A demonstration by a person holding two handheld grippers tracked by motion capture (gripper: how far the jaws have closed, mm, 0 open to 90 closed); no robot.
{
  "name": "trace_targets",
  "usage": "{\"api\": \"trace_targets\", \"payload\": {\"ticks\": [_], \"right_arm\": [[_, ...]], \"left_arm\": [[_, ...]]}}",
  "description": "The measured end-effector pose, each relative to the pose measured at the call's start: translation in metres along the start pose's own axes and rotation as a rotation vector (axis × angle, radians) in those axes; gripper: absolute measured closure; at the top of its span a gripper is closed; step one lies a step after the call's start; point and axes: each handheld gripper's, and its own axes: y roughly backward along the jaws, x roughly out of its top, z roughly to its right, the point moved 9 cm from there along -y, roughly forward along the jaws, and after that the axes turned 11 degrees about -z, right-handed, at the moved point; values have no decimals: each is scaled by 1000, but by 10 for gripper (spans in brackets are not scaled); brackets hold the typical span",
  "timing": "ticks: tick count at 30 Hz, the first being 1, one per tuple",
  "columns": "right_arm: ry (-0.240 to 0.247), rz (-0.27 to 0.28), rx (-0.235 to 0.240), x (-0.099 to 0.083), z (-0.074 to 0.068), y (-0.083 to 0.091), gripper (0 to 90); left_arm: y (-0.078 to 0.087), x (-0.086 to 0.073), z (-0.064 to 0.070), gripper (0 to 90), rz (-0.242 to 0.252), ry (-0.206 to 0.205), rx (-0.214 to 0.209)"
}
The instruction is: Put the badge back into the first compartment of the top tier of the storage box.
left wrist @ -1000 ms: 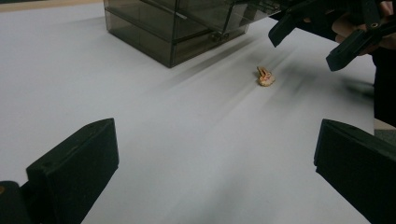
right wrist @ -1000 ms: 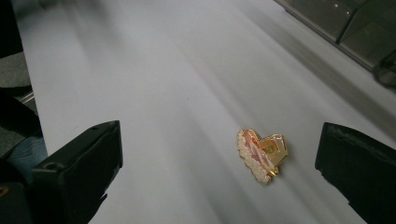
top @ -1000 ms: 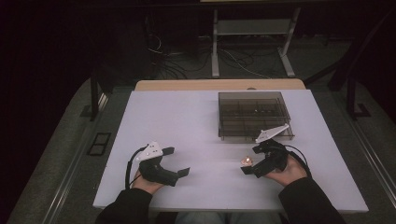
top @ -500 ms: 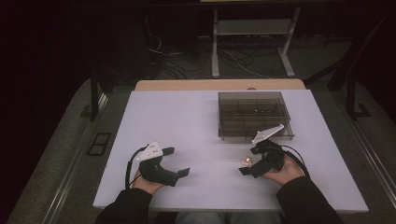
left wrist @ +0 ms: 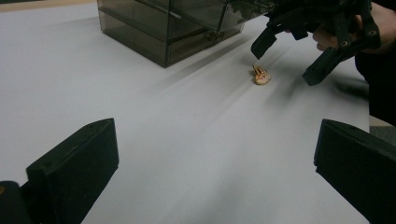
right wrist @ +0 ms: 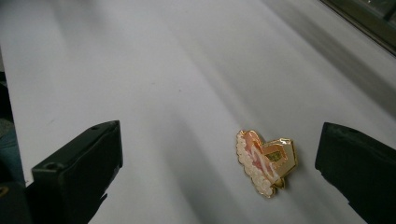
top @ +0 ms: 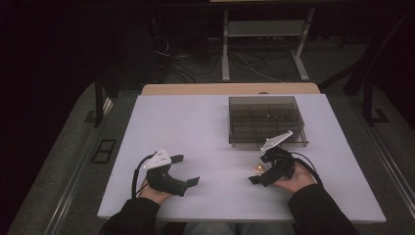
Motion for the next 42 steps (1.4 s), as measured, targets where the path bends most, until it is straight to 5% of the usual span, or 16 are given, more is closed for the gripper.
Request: {"api": "trace_targets", "payload": {"ticks": [19,26,32,42], "right_arm": [[27,-18,8,1,7,-11,2],[44,-21,8,-1,9,-12,138],[48,-21,0,-1,12,-12,150],[54,-18,-8,-2,13,-9,351]], "left_arm": [[-2,-1,1,0,-10,-14,-5],[-2,-1,2,0,-11,-17,-6],[-2,-1,2,0,-12,-18,-7],[-2,-1,2,0,-12,-20,-7]]}}
